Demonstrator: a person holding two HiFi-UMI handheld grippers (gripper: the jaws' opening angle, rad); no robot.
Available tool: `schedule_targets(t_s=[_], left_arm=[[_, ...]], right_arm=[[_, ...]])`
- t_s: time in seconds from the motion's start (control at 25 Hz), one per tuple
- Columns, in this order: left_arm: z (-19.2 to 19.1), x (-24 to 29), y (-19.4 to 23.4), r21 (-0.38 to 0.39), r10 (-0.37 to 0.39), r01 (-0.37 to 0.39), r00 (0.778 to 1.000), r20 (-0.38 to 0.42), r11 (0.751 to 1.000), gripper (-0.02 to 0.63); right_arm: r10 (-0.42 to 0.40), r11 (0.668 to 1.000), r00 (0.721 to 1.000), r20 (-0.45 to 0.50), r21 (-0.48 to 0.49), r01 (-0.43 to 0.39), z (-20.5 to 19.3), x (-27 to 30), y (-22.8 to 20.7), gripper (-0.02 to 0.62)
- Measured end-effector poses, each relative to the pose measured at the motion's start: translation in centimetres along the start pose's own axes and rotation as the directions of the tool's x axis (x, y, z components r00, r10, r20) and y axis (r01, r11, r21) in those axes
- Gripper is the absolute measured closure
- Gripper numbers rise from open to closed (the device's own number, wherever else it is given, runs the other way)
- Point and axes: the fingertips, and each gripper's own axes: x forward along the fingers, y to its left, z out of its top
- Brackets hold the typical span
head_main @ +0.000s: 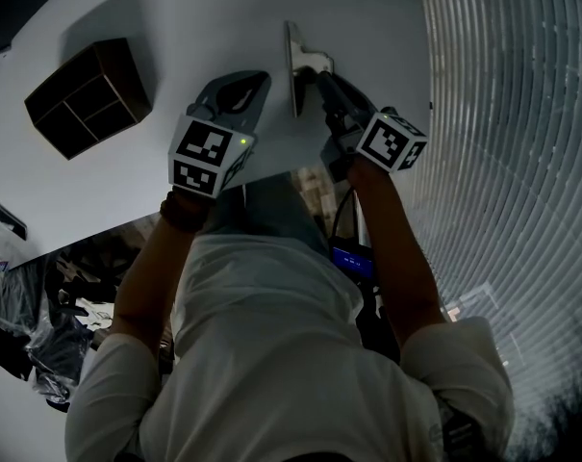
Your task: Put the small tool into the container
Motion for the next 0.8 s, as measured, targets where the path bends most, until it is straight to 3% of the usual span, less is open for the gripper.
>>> schedule_targets(t_s=[0.48, 0.8], left_arm=[[1.1, -1.3, 0.4, 0.005, 0.016, -0.016, 1.0, 0.014, 1.0, 0.604], [1.6, -2.5, 1.1, 0.001, 0.062, -0.062, 0.997, 0.048, 0.998, 0.604]], right_arm=[[0.019, 1.0, 1.0, 0.016, 0.001, -0.019, 1.0, -1.3, 1.7, 0.571], [0.095, 0.995, 0.995, -0.009, -0.009, -0.095, 1.6, -0.6, 4.3, 0.571]])
